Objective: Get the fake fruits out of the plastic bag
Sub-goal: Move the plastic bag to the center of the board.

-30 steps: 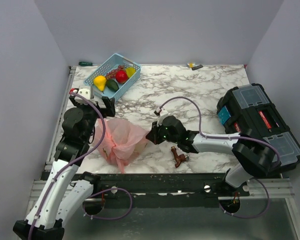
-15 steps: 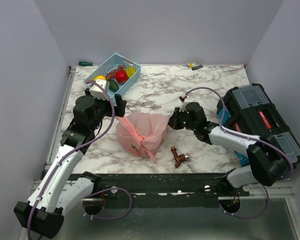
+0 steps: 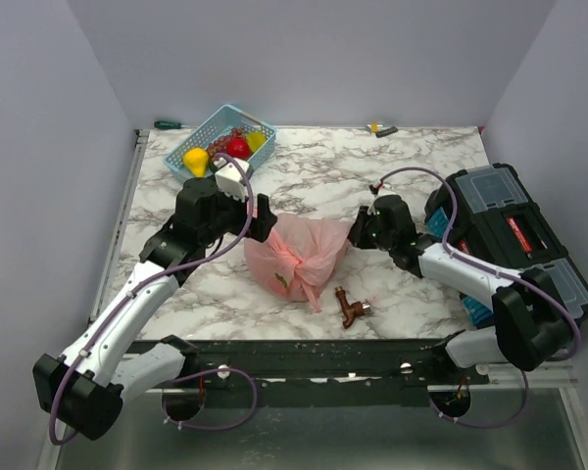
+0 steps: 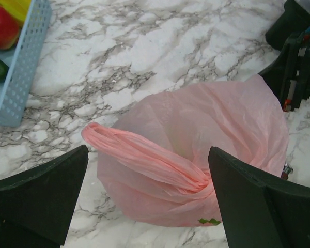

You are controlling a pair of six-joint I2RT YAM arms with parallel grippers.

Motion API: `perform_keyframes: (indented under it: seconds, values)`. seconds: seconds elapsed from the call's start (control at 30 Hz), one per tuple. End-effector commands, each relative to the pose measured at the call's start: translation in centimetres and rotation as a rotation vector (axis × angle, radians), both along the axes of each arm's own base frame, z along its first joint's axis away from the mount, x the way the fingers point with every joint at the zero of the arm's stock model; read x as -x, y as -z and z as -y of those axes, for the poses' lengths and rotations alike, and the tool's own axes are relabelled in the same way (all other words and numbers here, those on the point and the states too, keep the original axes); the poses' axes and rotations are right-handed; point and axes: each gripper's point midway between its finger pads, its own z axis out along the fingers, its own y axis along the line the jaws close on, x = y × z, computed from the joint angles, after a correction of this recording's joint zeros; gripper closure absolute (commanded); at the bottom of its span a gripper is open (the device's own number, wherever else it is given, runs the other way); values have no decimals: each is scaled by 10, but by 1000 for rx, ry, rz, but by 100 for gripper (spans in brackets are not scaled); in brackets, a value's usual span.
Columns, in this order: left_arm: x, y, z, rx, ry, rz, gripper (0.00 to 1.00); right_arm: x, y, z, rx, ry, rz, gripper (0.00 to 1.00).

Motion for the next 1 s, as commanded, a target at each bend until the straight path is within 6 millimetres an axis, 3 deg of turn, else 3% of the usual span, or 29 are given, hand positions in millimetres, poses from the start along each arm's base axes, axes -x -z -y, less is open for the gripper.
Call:
perform_keyframes:
  seconds: [0.0, 0.17, 0.27, 0.47, 0.53, 0.6, 0.67, 0.7, 0.87, 0.97]
  values:
    - [6, 0, 17, -50, 70, -33, 1, -18, -25, 25, 91, 96, 79, 81]
    - [2, 12, 20, -108, 40, -83, 1, -31, -33, 37, 148, 140, 73, 80]
    - [11, 12, 30, -99, 102, -89, 1, -36, -38, 41, 167, 172, 60, 80]
    - [32, 7, 50, -96, 226, -67, 1, -28, -47, 44, 209, 152, 9, 73]
    - [38, 9, 55, -103, 261, -64, 1, -20, -52, 40, 196, 121, -24, 62]
    - [42, 13, 60, -129, 280, -71, 3, -9, -56, 36, 150, 101, -51, 43]
    - [46, 17, 65, -143, 294, -93, 5, 2, -57, 35, 96, 124, -71, 15]
    - [47, 19, 67, -153, 297, -100, 5, 6, -59, 34, 61, 131, -75, 7]
    - [52, 30, 74, -212, 317, -122, 13, 38, -64, 6, -167, 30, -106, 3]
    - [54, 30, 77, -214, 325, -125, 19, 51, -76, 5, -227, -7, -51, 4]
